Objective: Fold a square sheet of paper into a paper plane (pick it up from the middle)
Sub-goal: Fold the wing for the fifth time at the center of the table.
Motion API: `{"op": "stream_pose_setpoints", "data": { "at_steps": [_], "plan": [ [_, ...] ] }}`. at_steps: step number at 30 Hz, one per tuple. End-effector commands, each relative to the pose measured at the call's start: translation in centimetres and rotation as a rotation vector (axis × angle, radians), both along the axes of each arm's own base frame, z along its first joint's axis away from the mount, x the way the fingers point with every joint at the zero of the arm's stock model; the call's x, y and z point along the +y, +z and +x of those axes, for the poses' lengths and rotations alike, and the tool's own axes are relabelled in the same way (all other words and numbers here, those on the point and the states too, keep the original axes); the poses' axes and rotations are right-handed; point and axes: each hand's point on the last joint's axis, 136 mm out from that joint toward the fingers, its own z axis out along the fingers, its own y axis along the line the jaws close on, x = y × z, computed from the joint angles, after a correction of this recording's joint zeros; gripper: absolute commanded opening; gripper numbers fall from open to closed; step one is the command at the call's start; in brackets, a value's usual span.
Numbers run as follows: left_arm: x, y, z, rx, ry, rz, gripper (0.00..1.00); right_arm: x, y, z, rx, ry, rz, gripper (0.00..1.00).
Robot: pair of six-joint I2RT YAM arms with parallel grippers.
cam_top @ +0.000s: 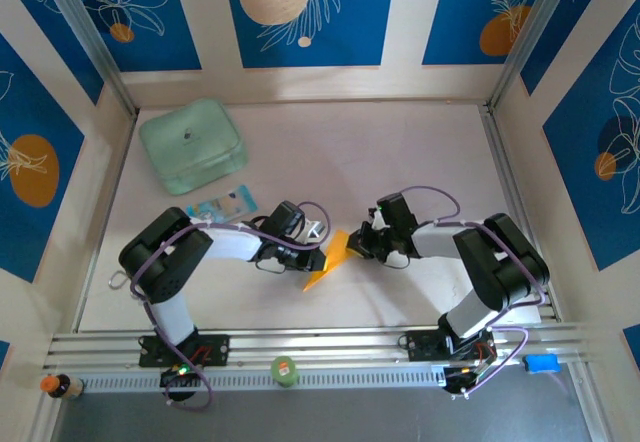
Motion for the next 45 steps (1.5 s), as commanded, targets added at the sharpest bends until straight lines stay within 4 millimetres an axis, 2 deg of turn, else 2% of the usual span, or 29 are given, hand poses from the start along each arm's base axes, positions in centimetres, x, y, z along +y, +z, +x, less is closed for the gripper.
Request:
{"op": "stream_pose_setpoints", "data": {
  "at_steps": [1, 7, 14, 19, 21, 24, 27, 30, 32, 35, 39, 45],
  "plan": [
    [4.3, -5.3, -3.6, 0.150, 0.014, 0.223, 0.00, -2.8, -1.7, 0.5, 0.041, -0.085, -0.105, 0.10],
    [4.2, -5.5, -3.7, 0.154, 0.009, 0.219, 0.00, -4.4, -1.6, 1.4, 0.018, -0.135, -0.106, 0.09],
    [4.2, -5.5, -3.8, 0.153, 0.014, 0.215, 0.00, -5.4, 0.1, 2.4, -0.040, -0.175, -0.074, 0.09],
    [4.2, -5.4, -3.8, 0.150, 0.015, 0.211, 0.00, -4.8, 2.4, 2.1, -0.103, -0.164, -0.029, 0.11],
    [4.2, -5.4, -3.8, 0.150, 0.016, 0.212, 0.00, -3.9, 3.6, 1.8, -0.137, -0.137, -0.005, 0.12],
    [4.1, -5.3, -3.7, 0.146, 0.017, 0.210, 0.00, -2.1, 4.2, 0.9, -0.146, -0.076, 0.021, 0.13],
    [3.9, -5.2, -3.6, 0.143, 0.017, 0.207, 0.00, -0.3, 3.7, 0.1, -0.120, -0.010, 0.034, 0.12],
    [3.8, -5.0, -3.5, 0.140, 0.018, 0.202, 0.00, 0.8, 2.4, -0.4, -0.076, 0.022, 0.019, 0.11],
    [3.7, -4.8, -3.5, 0.137, 0.018, 0.199, 0.00, 1.0, 1.3, -0.6, -0.046, 0.025, 0.004, 0.10],
    [3.4, -4.1, -3.2, 0.122, 0.022, 0.179, 0.00, 0.1, -0.5, -0.8, 0.024, 0.001, -0.056, 0.07],
    [2.4, -1.7, -2.2, 0.081, 0.016, 0.142, 0.00, -0.7, -1.8, -1.4, 0.071, -0.009, -0.091, 0.03],
    [1.1, 2.3, -0.5, 0.006, 0.012, 0.101, 0.00, -0.9, -2.2, -1.8, 0.084, -0.015, -0.094, 0.03]
  ]
}}
